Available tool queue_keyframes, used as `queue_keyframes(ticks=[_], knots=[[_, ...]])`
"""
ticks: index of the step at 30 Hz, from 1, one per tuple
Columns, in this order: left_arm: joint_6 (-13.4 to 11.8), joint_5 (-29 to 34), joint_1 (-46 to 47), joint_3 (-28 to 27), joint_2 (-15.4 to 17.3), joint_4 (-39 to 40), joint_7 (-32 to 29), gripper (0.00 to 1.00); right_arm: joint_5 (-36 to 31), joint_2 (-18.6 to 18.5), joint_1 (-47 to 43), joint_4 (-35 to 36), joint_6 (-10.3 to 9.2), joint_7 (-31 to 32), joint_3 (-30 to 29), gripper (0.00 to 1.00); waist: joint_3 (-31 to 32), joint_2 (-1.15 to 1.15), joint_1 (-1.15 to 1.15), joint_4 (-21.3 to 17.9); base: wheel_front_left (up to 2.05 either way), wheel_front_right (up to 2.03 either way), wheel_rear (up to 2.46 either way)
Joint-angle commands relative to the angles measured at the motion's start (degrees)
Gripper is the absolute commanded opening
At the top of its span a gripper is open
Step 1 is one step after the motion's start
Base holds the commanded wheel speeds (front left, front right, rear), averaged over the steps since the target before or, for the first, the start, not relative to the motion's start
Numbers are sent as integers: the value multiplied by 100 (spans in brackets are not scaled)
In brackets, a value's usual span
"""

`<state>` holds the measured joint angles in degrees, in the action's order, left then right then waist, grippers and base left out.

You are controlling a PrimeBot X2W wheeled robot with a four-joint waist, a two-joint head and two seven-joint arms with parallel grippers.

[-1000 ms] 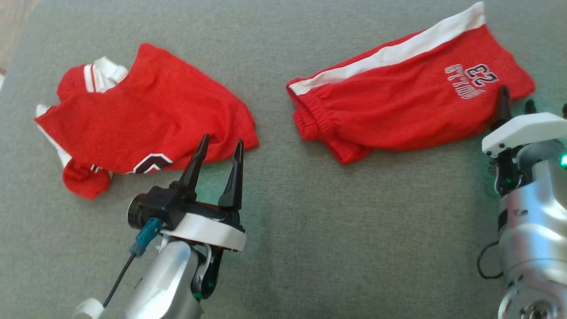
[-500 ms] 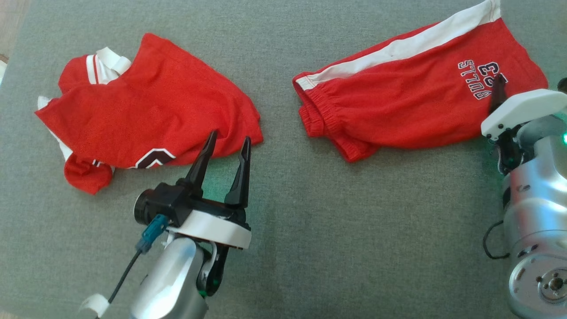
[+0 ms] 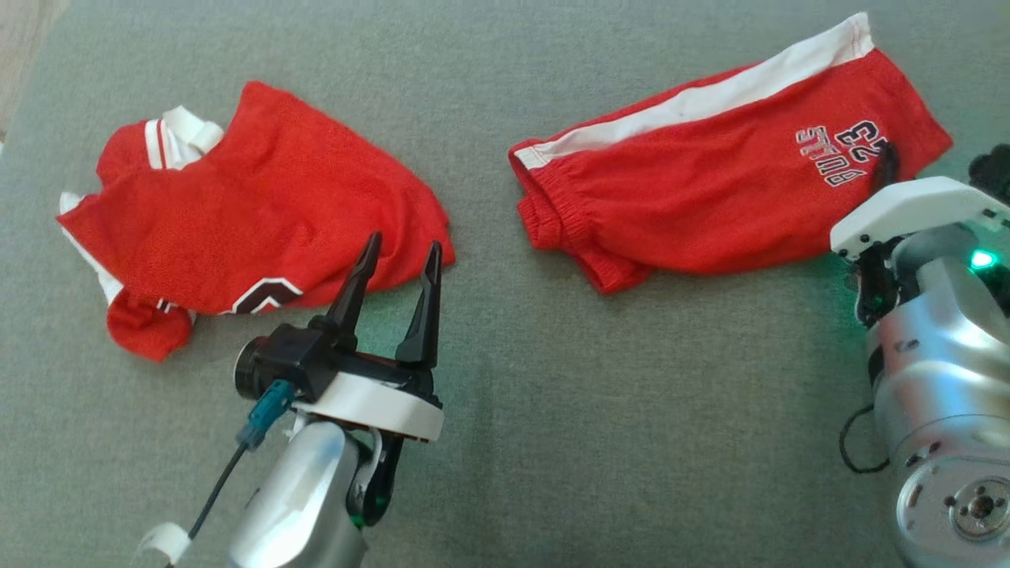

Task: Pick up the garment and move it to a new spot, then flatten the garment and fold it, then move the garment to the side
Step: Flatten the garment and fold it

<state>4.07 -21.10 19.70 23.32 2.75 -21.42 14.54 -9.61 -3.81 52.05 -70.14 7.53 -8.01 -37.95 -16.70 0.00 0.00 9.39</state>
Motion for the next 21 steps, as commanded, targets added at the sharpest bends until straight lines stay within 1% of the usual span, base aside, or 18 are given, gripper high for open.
queue_keyframes(ticks=[1,6,10,17,21], knots=[[-1,64,15,-236,17,162,46,100,130,85,18,110,-4,-166,42,0,122,0,0,-95,0,0,0],[-5,73,-107,-315,16,242,46,100,433,-56,-295,228,-4,-406,-119,0,312,0,0,-303,0,0,0],[1,88,-206,-364,15,295,46,100,628,-205,-612,481,-4,-524,-272,0,412,0,0,-465,0,0,0],[17,122,-259,-421,14,338,46,100,1122,-229,-901,744,-4,-464,-311,0,459,0,0,-613,0,0,0],[29,130,-247,-429,14,333,46,100,1374,-214,-936,912,-4,-441,-171,0,464,0,0,-621,0,0,0]])
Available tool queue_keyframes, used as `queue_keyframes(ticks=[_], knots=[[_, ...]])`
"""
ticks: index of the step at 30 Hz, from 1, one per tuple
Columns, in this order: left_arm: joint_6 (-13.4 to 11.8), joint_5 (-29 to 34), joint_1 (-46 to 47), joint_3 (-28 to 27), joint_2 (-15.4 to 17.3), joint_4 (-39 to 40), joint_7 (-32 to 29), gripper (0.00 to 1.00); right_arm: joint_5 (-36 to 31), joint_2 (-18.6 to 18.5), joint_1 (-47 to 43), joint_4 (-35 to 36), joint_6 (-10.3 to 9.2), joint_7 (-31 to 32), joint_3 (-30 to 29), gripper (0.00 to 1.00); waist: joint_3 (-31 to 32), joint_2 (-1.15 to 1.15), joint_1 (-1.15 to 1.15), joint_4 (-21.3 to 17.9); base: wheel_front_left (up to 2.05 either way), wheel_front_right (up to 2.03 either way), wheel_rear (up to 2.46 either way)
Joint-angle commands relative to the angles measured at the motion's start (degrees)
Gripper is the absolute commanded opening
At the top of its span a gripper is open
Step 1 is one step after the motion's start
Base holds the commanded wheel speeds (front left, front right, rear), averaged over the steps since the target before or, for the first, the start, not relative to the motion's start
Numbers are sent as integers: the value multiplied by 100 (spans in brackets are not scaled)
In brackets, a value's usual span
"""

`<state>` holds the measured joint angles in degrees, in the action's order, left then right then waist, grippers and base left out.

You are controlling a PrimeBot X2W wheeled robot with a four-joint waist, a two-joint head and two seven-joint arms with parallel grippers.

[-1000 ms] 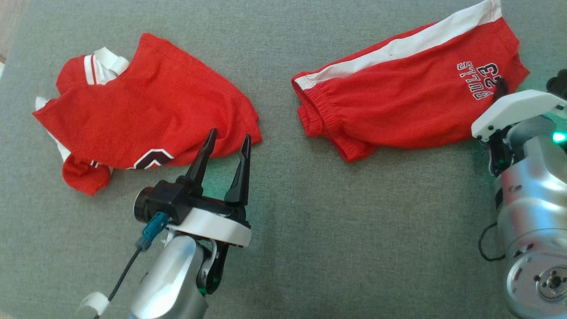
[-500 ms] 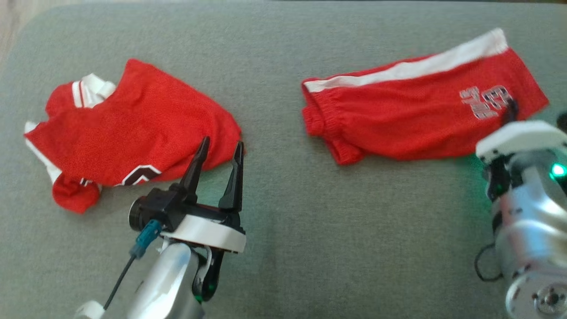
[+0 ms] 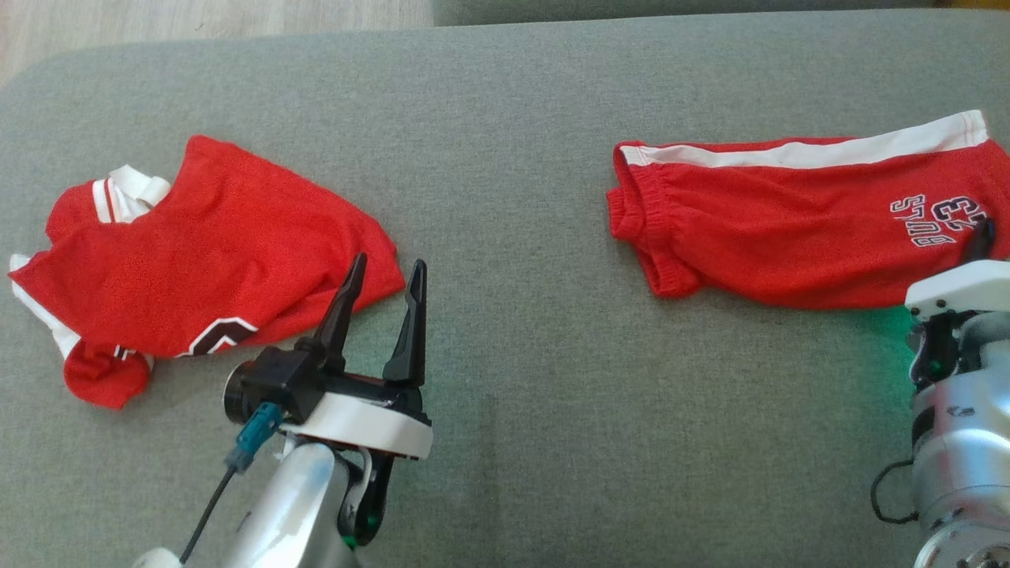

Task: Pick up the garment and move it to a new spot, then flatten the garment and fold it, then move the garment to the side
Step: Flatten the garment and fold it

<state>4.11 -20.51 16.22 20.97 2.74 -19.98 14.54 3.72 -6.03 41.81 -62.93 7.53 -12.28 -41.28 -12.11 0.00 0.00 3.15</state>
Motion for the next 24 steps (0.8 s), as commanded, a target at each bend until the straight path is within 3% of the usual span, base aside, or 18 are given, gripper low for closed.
queue_keyframes(ticks=[1,12,24], knots=[[28,71,100,-188,15,181,46,100,98,21,88,242,-4,-20,228,0,14,0,0,7,0,0,0],[8,54,58,-197,14,48,46,100,892,261,-28,932,-4,-105,1534,0,278,0,0,142,0,0,0],[-22,49,-67,-205,17,-92,46,100,2552,313,-676,1834,-4,45,4263,0,597,0,0,480,0,0,0]])
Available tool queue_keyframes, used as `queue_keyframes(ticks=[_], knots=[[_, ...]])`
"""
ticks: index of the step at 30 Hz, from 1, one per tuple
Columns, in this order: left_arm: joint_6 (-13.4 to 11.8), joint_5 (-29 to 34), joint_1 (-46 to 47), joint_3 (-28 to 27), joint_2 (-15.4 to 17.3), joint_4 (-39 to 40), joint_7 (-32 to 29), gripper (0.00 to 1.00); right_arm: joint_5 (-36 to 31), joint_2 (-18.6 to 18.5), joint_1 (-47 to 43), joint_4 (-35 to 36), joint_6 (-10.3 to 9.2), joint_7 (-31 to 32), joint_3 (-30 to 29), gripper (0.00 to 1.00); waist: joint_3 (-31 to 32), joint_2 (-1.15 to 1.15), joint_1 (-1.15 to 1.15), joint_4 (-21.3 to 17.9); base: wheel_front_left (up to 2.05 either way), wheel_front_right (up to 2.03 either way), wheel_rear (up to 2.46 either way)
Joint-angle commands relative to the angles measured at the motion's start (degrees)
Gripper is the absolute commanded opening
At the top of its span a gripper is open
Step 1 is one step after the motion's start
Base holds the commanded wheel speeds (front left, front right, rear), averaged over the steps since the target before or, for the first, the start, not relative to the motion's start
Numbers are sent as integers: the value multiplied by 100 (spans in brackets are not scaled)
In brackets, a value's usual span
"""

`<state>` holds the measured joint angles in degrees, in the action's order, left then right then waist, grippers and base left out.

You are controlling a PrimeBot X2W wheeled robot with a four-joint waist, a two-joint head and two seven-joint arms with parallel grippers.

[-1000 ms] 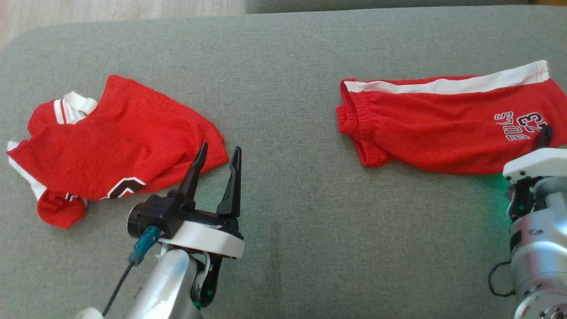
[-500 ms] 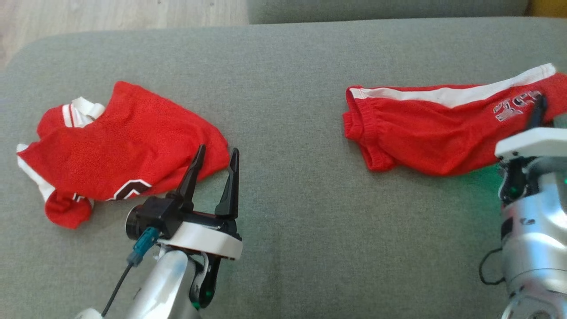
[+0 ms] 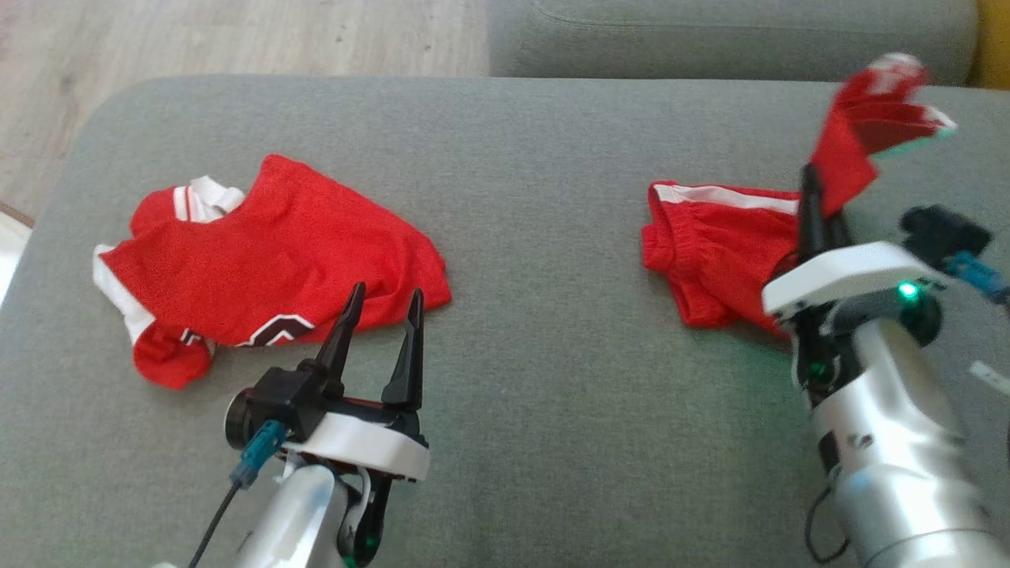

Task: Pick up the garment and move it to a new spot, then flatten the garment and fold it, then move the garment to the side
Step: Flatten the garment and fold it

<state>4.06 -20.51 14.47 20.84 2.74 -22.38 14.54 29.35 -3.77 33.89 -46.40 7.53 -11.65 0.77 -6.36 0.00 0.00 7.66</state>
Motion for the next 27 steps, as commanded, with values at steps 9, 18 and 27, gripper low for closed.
queue_keyframes(ticks=[9,18,27], knots=[[-59,28,44,-165,63,87,46,100,396,-51,-310,165,-4,325,1704,0,112,0,0,296,0,0,0],[-134,-29,2,-182,111,89,43,100,510,-352,-532,-262,-4,564,2579,98,200,0,0,153,0,0,0],[-198,-92,-18,-248,184,145,44,100,678,-127,-589,-66,-4,718,3399,100,276,0,0,-174,0,0,0]])
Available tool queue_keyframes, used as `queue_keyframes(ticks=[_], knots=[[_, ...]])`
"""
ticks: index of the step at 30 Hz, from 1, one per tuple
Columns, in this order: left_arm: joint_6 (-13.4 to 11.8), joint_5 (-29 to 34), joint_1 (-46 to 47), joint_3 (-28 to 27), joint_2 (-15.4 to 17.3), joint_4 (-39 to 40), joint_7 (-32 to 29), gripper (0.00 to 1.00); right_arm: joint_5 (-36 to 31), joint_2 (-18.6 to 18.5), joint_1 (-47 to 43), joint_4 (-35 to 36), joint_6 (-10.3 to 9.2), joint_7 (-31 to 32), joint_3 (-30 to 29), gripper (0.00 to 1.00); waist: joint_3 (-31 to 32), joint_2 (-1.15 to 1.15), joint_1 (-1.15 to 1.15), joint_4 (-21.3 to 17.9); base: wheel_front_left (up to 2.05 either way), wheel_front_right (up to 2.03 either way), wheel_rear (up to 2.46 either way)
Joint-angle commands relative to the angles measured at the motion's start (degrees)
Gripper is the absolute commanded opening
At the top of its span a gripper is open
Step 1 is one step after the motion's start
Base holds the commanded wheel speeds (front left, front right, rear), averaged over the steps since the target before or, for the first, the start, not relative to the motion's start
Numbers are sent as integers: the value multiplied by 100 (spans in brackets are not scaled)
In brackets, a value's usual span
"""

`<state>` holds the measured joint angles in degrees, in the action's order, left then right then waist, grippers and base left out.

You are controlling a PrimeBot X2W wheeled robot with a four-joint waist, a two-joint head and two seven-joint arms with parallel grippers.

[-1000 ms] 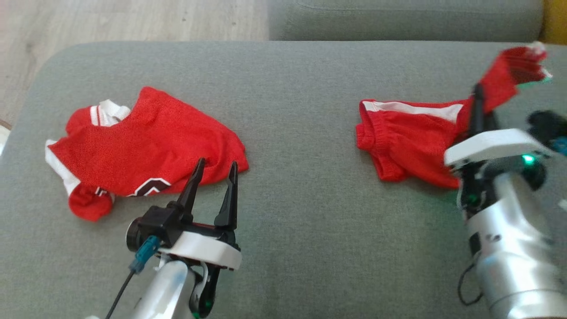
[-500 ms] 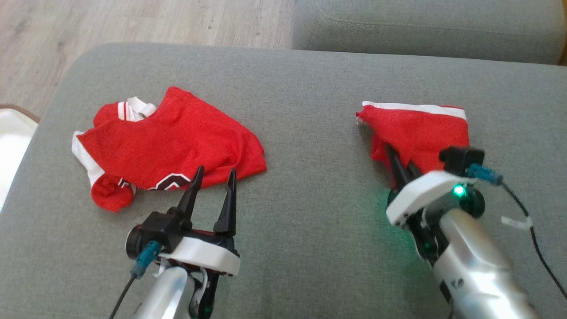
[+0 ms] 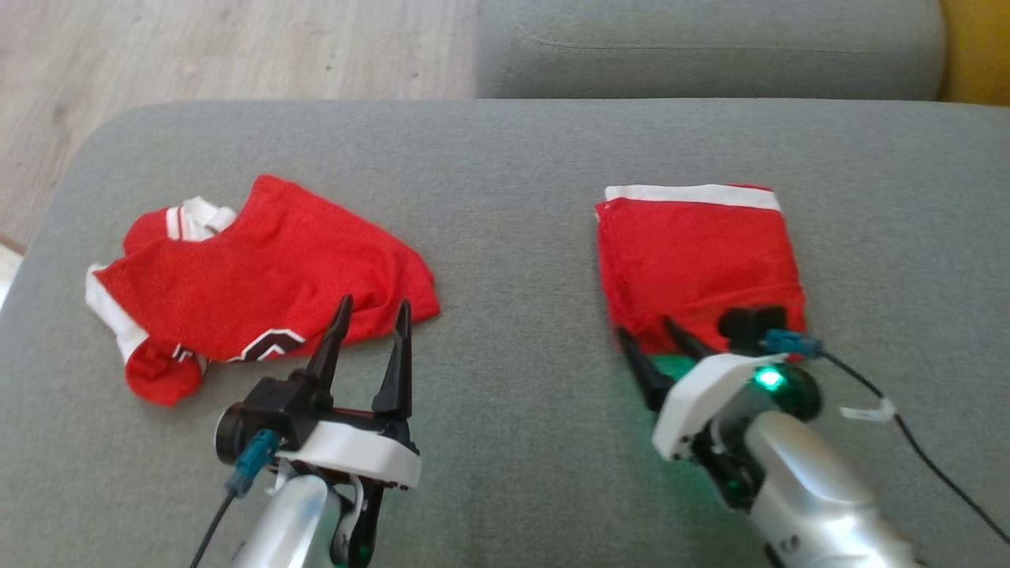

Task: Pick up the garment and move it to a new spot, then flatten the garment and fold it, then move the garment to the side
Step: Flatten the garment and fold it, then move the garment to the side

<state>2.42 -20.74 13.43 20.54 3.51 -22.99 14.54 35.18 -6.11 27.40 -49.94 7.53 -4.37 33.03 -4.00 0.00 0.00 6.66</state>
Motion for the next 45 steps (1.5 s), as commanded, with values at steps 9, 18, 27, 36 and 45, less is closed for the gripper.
queue_keyframes(ticks=[9,18,27,36,45], knots=[[-93,-102,55,-359,139,387,45,100,589,-218,-160,1628,-4,-616,-81,100,199,0,0,-400,0,0,0],[-87,-25,-86,-503,90,710,45,100,-1390,-157,-621,2256,-4,-1057,-2548,100,250,0,0,-607,0,0,0],[49,182,-351,-619,15,785,45,100,-2784,310,-1754,3270,-4,-1062,-3709,100,237,0,0,-641,0,0,0],[146,389,-527,-795,-40,836,46,100,-2525,322,-2002,3436,-4,-1062,-3551,100,170,0,0,-613,0,0,0],[224,475,-231,-731,-59,973,46,100,-2911,323,-1228,3071,-4,-981,-3346,0,-442,0,0,-356,0,0,0]])
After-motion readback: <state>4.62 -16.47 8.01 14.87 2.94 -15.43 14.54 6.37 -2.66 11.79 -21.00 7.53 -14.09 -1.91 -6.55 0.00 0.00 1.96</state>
